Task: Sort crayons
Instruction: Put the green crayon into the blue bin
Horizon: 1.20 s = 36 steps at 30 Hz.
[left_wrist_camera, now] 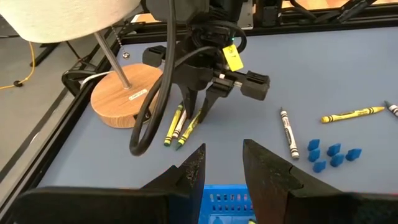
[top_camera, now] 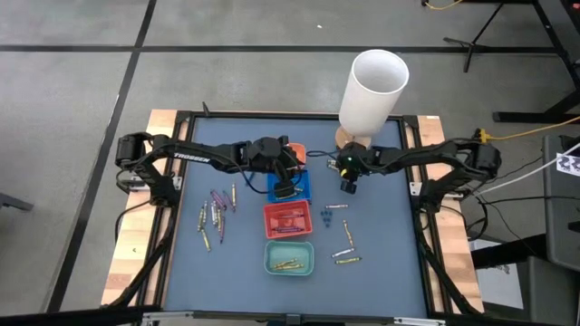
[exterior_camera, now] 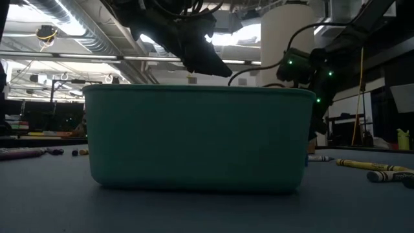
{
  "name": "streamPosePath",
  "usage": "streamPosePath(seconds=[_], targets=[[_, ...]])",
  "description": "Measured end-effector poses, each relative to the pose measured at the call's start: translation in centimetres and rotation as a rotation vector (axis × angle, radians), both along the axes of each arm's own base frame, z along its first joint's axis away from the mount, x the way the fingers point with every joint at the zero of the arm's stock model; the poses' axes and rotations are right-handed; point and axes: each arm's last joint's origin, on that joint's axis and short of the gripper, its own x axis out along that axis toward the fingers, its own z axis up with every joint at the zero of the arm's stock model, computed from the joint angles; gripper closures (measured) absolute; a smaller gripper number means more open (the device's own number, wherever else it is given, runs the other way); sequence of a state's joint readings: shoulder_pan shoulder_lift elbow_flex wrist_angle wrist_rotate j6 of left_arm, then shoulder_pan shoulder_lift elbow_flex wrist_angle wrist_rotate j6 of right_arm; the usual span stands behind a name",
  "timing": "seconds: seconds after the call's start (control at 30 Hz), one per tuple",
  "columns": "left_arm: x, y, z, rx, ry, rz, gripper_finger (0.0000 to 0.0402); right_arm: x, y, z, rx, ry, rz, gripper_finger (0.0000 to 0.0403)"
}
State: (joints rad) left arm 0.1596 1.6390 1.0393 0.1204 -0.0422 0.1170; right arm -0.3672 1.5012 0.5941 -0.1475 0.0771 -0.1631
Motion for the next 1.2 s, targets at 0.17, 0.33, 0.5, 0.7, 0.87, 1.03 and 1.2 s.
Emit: streamPosePath(seconds=[0.17, 0.33, 0.5, 0.7, 0.87, 1.03, 1.2], targets=[[0.0, 0.0, 0.0, 0.000, 0.000, 0.000, 0.0310, 0.1, 0.0, -0.3, 0.006, 0.008, 0.002, 0.0315], [0.0, 0.0, 0.0, 0.000, 0.000, 0.000, 0.0310, 0.2, 0.1, -0.3, 0.056, -0.010, 0.029, 0.0315], [0.0, 0.0, 0.0, 0.000, 0.000, 0.000, 0.0310, 0.1, 0.2, -0.3, 0.075, -0.007, 0.038, 0.0315], [0.0, 0.0, 0.0, -0.002, 0.000, 0.000, 0.0310, 0.0, 0.3, -0.4, 0.093, 0.005, 0.044, 0.0317], [0.0, 0.0, 0.0, -0.003, -0.001, 0.000, 0.0310, 0.0, 0.3, -0.4, 0.101, 0.006, 0.049, 0.0350], [0.0, 0.0, 0.0, -0.002, -0.001, 0.000, 0.0310, 0.0, 0.3, -0.5, 0.101, 0.007, 0.049, 0.0392], [-0.8, -0.2, 1.4, 0.001, -0.020, 0.000, 0.0310, 0.0, 0.3, -0.5, 0.101, 0.007, 0.049, 0.0384]])
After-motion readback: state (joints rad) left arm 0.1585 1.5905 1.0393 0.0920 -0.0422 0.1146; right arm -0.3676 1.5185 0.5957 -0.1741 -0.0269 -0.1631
